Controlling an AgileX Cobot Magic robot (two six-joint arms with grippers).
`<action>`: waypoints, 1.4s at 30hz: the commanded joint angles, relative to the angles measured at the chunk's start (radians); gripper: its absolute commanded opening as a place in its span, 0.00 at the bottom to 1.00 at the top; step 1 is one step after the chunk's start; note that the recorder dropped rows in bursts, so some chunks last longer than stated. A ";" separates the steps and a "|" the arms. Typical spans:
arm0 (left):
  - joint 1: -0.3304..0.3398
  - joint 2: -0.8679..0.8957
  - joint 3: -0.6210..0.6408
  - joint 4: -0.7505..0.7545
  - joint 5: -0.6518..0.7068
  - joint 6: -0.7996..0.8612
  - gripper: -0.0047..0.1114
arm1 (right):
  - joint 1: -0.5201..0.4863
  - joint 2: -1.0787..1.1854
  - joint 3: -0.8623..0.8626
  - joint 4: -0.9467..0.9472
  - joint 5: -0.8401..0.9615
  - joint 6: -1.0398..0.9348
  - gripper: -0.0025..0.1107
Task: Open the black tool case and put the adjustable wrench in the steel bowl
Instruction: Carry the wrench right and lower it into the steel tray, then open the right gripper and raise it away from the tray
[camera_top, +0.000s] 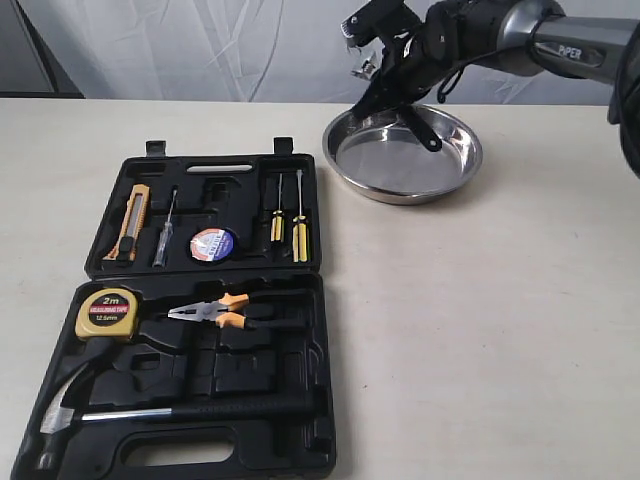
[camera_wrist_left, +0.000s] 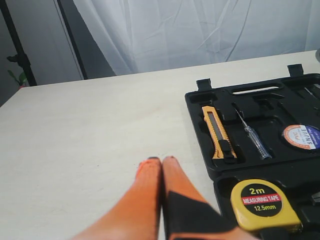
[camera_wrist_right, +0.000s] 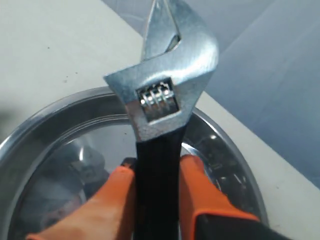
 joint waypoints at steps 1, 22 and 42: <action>-0.006 -0.004 -0.002 0.000 -0.009 -0.004 0.04 | -0.020 0.068 -0.058 0.067 -0.012 0.005 0.01; -0.006 -0.004 -0.002 0.000 -0.009 -0.004 0.04 | -0.076 0.165 -0.075 0.082 0.021 0.161 0.34; -0.006 -0.004 -0.002 0.000 -0.009 -0.004 0.04 | -0.083 -0.179 -0.023 0.098 0.255 0.216 0.02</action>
